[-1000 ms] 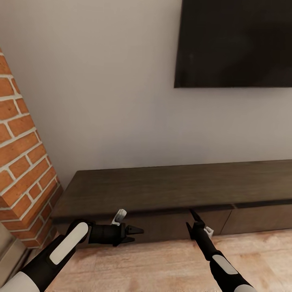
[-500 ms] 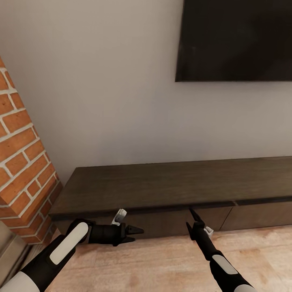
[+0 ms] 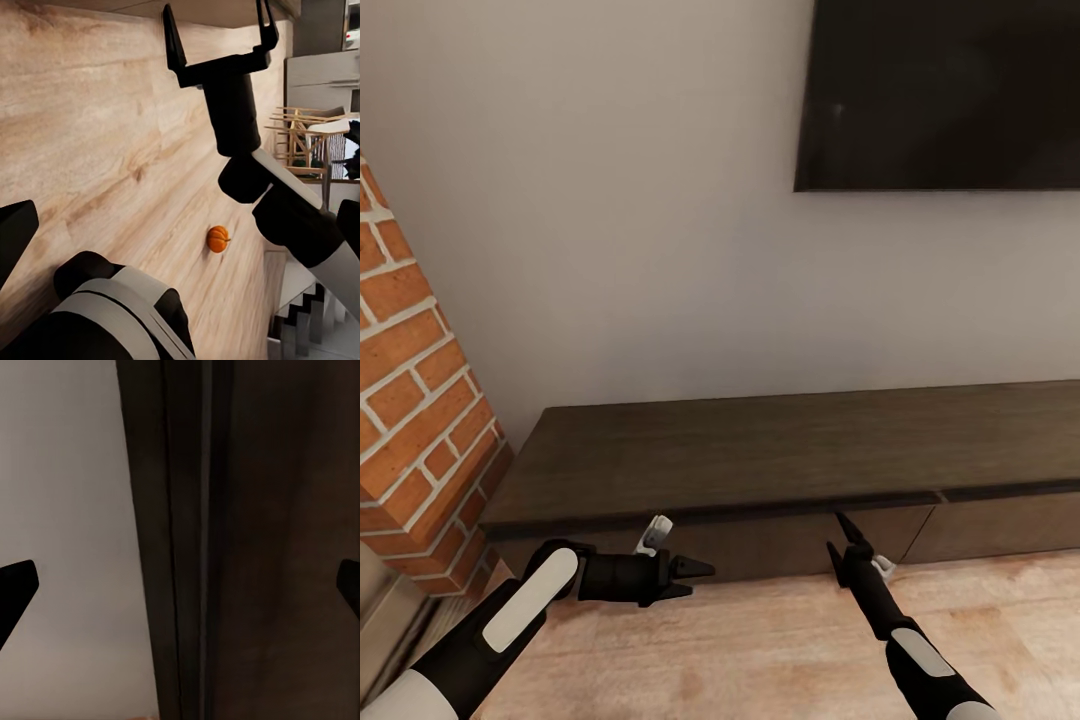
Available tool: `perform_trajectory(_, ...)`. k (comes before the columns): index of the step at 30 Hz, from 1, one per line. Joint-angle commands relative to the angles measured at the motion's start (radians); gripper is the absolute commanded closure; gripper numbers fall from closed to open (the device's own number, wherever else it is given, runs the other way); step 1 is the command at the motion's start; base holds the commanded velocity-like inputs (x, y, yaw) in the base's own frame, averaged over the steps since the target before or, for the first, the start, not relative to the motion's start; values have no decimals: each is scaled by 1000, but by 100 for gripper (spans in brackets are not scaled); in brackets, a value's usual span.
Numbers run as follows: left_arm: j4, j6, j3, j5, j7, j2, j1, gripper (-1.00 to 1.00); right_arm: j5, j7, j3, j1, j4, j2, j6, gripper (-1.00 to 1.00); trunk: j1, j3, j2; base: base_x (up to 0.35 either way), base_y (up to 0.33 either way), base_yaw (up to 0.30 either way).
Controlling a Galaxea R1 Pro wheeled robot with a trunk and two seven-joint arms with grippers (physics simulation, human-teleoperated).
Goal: Place each of the two pumpkins and all three candles from the living room inside a cabinet in the living room (use any cabinet), then make sure every cabinet is closed, and position the cauldron so it is next to a table in the living room.
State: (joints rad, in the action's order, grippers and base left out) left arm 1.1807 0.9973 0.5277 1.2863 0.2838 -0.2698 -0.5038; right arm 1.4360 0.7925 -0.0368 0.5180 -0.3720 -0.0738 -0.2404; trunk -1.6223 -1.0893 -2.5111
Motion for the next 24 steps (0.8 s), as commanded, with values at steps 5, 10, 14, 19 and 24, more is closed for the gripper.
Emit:
perform_trajectory(5,-1,0,1,-7,9,0,-1,-100,4,7,-2,0,1,-4,9,-100,0,-1,0,0,0,0)
perform_trajectory(10,0,0,1,-8,9,0,-1,-100,4,10,-2,0,1,-6,20,-100,0,-5,-1,0,0,0)
perform_trajectory(14,-1,0,1,-8,9,0,-1,-100,4,16,-2,0,1,-5,22,-100,-2,-16,-1,0,0,0)
perform_trajectory(19,-1,0,1,-8,9,0,-1,-100,3,17,-2,0,1,-5,23,-100,-2,-16,-1,0,0,0)
perform_trajectory(24,-1,0,1,-8,9,0,-1,-100,3,17,-2,0,2,-4,23,-100,-2,-16,-1,0,0,0)
